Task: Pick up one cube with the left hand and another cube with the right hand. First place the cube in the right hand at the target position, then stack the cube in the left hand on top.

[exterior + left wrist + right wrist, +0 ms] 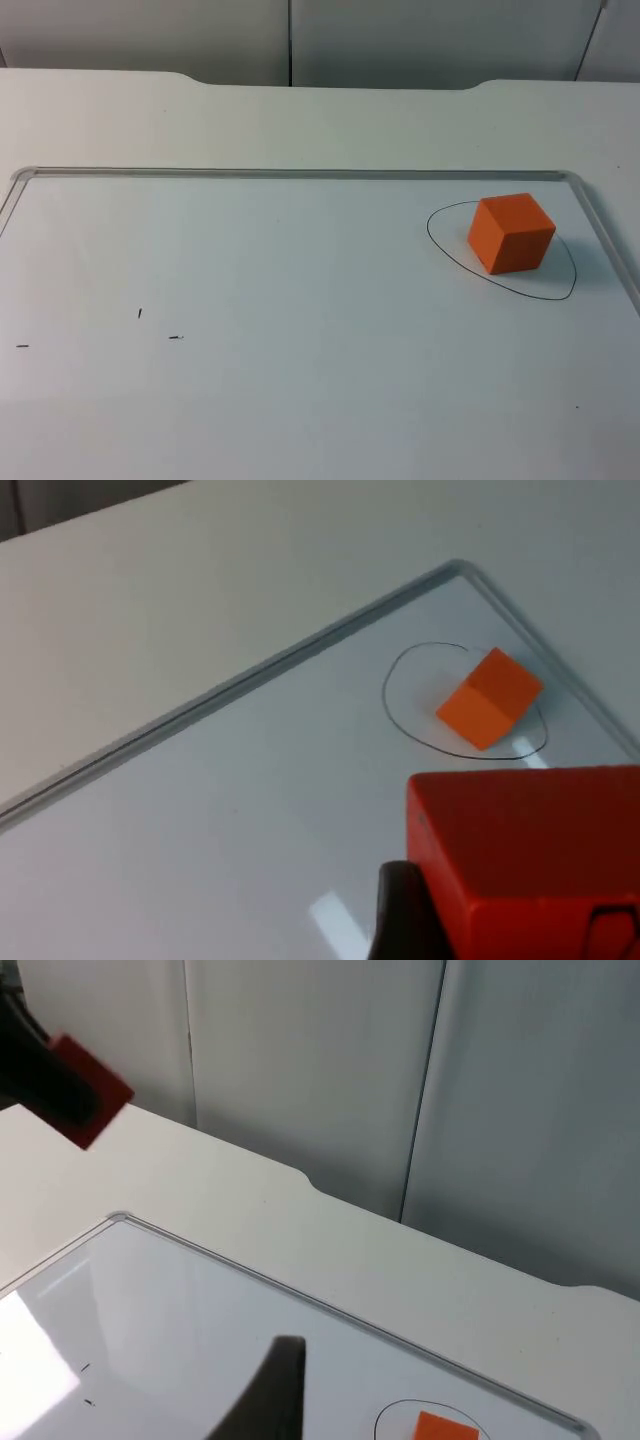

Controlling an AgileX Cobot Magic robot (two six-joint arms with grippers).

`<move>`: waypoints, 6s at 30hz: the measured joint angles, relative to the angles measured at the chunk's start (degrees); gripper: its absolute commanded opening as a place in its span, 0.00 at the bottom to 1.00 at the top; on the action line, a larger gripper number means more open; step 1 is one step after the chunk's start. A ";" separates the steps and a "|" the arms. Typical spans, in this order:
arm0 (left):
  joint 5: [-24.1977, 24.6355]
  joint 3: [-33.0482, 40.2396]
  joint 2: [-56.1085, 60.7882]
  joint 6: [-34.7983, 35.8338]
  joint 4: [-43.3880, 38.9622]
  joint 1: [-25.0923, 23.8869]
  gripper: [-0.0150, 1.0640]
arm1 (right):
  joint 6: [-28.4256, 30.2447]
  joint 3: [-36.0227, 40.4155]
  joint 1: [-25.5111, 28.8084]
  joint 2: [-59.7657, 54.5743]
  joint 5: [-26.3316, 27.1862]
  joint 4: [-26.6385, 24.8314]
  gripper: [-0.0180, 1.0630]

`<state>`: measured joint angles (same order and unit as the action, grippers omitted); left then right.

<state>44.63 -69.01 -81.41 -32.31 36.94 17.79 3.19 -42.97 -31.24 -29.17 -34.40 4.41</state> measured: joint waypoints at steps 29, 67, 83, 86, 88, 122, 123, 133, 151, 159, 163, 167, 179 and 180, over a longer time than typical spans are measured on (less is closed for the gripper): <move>3.64 -42.96 -46.19 8.95 -8.76 18.29 0.02 | -0.11 0.00 0.00 0.00 0.01 -0.10 0.89; -0.51 -49.80 -56.88 8.80 -5.08 20.91 0.02 | -0.11 0.00 0.00 0.00 -0.09 -0.10 0.89; -7.29 -49.23 -58.15 -7.71 2.25 22.86 0.02 | -0.21 0.00 0.00 0.00 -0.33 -0.10 0.89; -10.24 -48.32 -58.15 -14.45 9.13 22.89 0.02 | -0.21 0.00 0.00 0.00 -0.55 -0.10 0.89; -10.56 -48.29 -58.15 -16.94 10.97 22.89 0.02 | -0.21 0.00 0.00 0.00 -0.65 -0.10 0.89; -13.97 -39.82 -49.71 -23.51 19.09 21.72 0.01 | -0.21 3.39 0.00 0.13 1.85 -0.10 0.89; -14.71 -38.45 -49.40 -26.28 22.03 21.72 0.01 | -0.21 3.39 0.00 0.24 1.85 -0.10 0.89; -18.52 -21.08 -42.30 -73.09 58.79 21.72 0.01 | -0.21 3.39 0.00 0.24 1.97 -0.10 0.89; -15.50 -25.63 -52.64 -82.67 62.21 21.62 0.01 | -0.21 3.39 0.00 0.24 2.76 -0.10 0.89; -15.50 -25.74 -54.27 -84.24 62.30 20.38 0.01 | -0.21 3.39 0.00 0.24 2.76 -0.10 0.89; -15.50 -25.92 -54.55 -85.37 62.30 20.02 0.01 | -0.21 3.39 0.00 0.24 2.76 -0.10 0.89; -14.44 -26.78 -55.65 -85.66 62.33 20.02 0.01 | -0.21 3.39 0.00 0.24 2.98 0.00 0.89; -13.17 -27.15 -56.15 -85.92 62.33 19.80 0.01 | -0.21 3.39 0.00 0.24 3.21 0.00 0.89; -13.18 -27.15 -56.15 -86.19 62.33 19.68 0.01 | -0.21 3.39 0.00 0.24 3.21 0.00 0.89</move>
<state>31.45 -96.16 -137.56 -118.50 99.27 37.47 2.98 -39.58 -31.24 -28.94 -31.20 4.40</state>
